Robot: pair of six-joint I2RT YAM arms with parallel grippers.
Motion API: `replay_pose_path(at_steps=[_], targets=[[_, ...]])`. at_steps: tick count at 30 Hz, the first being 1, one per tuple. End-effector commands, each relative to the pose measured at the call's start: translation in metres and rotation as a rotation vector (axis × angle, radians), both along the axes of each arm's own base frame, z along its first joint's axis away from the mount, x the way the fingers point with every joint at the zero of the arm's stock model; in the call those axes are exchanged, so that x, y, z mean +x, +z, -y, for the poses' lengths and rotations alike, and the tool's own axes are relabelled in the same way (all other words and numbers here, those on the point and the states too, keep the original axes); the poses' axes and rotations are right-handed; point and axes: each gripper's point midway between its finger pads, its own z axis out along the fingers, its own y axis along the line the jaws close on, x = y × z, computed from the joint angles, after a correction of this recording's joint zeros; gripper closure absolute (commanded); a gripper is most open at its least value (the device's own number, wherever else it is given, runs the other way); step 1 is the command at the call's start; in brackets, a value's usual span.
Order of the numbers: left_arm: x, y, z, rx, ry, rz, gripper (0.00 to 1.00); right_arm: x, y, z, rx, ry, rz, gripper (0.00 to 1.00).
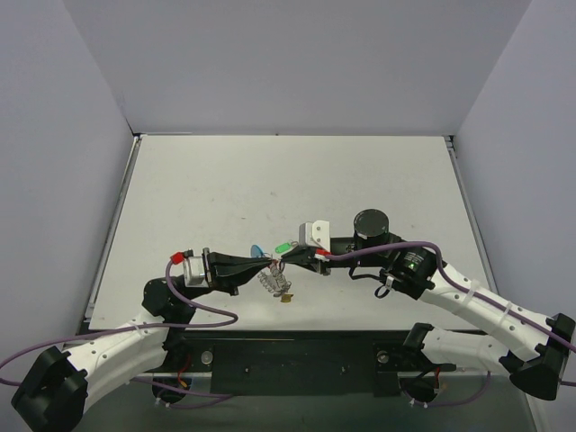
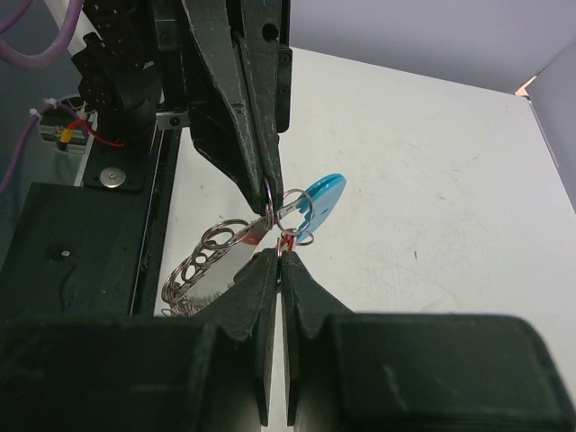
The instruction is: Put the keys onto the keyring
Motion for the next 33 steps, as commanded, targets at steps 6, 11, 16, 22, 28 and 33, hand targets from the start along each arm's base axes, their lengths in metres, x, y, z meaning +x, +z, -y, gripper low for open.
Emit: replay_pose_path(at_steps=[6, 11, 16, 22, 28, 33], targets=[[-0.003, 0.0164, -0.0035, -0.047, 0.012, 0.048, 1.0, -0.0043, 0.034, -0.0061, 0.084, 0.031, 0.038, 1.0], [-0.0014, 0.0155, -0.0043, -0.049, 0.022, 0.044, 1.0, -0.0081, 0.0338, -0.0075, 0.086, 0.051, 0.029, 1.0], [-0.0012, 0.0157, -0.0045, -0.05, 0.024, 0.044, 1.0, -0.01, 0.0362, -0.008, 0.098, 0.058, 0.021, 1.0], [-0.0025, 0.0148, -0.0033, -0.043, 0.015, 0.046, 1.0, -0.008, 0.0364, -0.0087, 0.1, 0.049, 0.018, 1.0], [-0.0039, 0.0157, -0.0025, -0.044, 0.007, 0.047, 1.0, -0.0065, 0.0365, -0.0087, 0.104, 0.04, 0.013, 1.0], [-0.0047, 0.0149, -0.0019, -0.04, 0.001, 0.047, 1.0, -0.0063, 0.0357, -0.0088, 0.104, 0.038, 0.01, 1.0]])
